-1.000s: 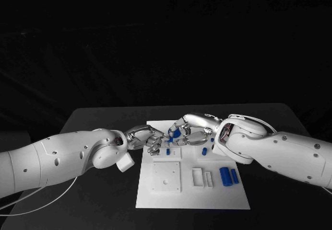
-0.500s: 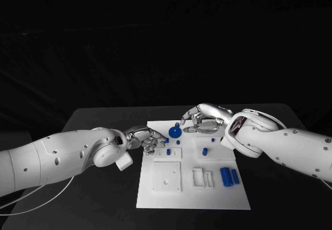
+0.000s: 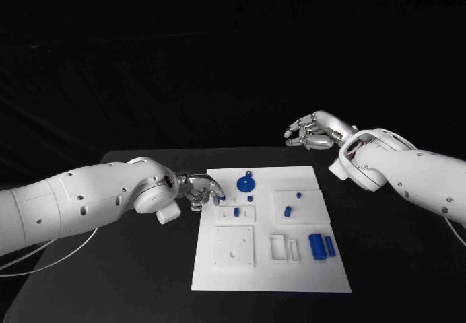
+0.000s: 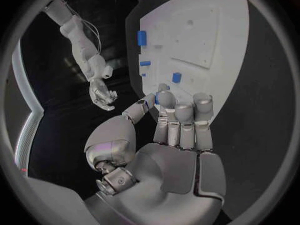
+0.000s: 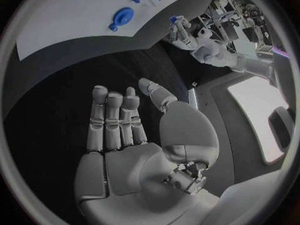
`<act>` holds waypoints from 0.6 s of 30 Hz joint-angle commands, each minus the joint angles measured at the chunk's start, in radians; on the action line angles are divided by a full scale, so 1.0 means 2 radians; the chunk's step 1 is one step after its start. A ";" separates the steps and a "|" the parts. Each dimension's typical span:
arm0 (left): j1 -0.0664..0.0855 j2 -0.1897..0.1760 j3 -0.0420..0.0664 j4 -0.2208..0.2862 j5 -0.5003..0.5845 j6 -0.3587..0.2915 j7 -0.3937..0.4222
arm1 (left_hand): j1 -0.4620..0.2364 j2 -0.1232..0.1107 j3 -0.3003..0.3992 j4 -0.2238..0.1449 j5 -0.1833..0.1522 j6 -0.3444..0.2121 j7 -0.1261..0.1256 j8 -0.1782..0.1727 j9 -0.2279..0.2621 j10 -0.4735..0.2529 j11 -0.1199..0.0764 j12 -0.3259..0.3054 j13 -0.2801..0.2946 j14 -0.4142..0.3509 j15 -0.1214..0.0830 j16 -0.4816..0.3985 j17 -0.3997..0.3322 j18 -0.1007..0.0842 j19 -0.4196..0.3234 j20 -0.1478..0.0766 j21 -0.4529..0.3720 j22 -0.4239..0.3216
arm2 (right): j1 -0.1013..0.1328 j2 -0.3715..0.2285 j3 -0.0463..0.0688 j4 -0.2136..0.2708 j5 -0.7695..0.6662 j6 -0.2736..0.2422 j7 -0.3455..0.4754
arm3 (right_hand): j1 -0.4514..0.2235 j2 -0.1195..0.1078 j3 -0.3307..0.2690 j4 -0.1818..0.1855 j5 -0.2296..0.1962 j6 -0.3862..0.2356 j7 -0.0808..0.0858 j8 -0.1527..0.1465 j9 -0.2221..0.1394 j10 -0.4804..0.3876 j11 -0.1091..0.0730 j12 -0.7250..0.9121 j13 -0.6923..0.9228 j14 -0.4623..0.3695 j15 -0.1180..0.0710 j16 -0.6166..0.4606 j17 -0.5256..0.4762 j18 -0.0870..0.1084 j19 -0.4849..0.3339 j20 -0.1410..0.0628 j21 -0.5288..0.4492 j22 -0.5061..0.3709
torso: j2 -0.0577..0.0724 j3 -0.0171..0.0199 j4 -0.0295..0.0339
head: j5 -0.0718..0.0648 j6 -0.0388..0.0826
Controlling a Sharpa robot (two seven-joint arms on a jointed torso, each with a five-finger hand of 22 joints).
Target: Assemble the parts on the task board
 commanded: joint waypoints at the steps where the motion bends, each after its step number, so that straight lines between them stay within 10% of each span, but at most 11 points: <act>1: 0.001 0.010 -0.004 -0.003 -0.077 -0.014 -0.059 | 0.001 -0.006 0.046 -0.007 0.067 0.017 -0.014 -0.004 0.000 0.023 -0.017 -0.004 -0.001 0.026 -0.023 -0.004 -0.001 0.009 0.004 -0.057 0.003 -0.001 | 0.002 0.010 0.003 -0.030 0.062 -0.021 0.026 | -0.003 -0.005 0.005 0.000 0.003 -0.009 0.010 -0.002 0.000 -0.012 0.003 -0.035 -0.026 -0.016 0.010 -0.028 -0.024 -0.001 -0.019 0.010 -0.027 -0.015 | -0.003 0.0007 0.0003 | 0.002 -0.006; 7: 0.001 0.028 -0.007 -0.001 -0.147 -0.051 -0.070 | 0.002 -0.013 0.058 -0.007 0.062 0.022 -0.015 -0.007 0.002 0.030 -0.018 -0.007 -0.002 0.032 -0.023 -0.006 -0.001 0.010 0.009 -0.057 0.005 -0.002 | 0.007 0.028 0.005 -0.079 0.113 -0.024 0.036 | -0.011 -0.007 0.011 -0.001 0.006 -0.022 0.022 -0.002 0.002 -0.042 0.019 -0.162 -0.122 -0.064 0.056 -0.134 -0.119 -0.012 -0.087 0.043 -0.120 -0.069 | -0.008 0.0020 0.0021 | 0.000 -0.014; 18: 0.000 0.044 -0.008 0.008 -0.207 -0.072 -0.068 | 0.004 -0.021 0.069 -0.006 0.061 0.029 -0.016 -0.011 0.004 0.038 -0.019 -0.010 -0.003 0.039 -0.023 -0.008 0.000 0.012 0.015 -0.057 0.006 -0.002 | 0.008 0.046 0.005 -0.104 0.125 -0.021 0.042 | -0.006 -0.006 -0.002 -0.001 0.009 -0.030 0.026 -0.001 -0.006 -0.028 0.024 -0.213 -0.170 -0.060 0.064 -0.168 -0.165 -0.006 -0.093 0.057 -0.147 -0.089 | -0.011 0.0036 0.0014 | 0.001 -0.021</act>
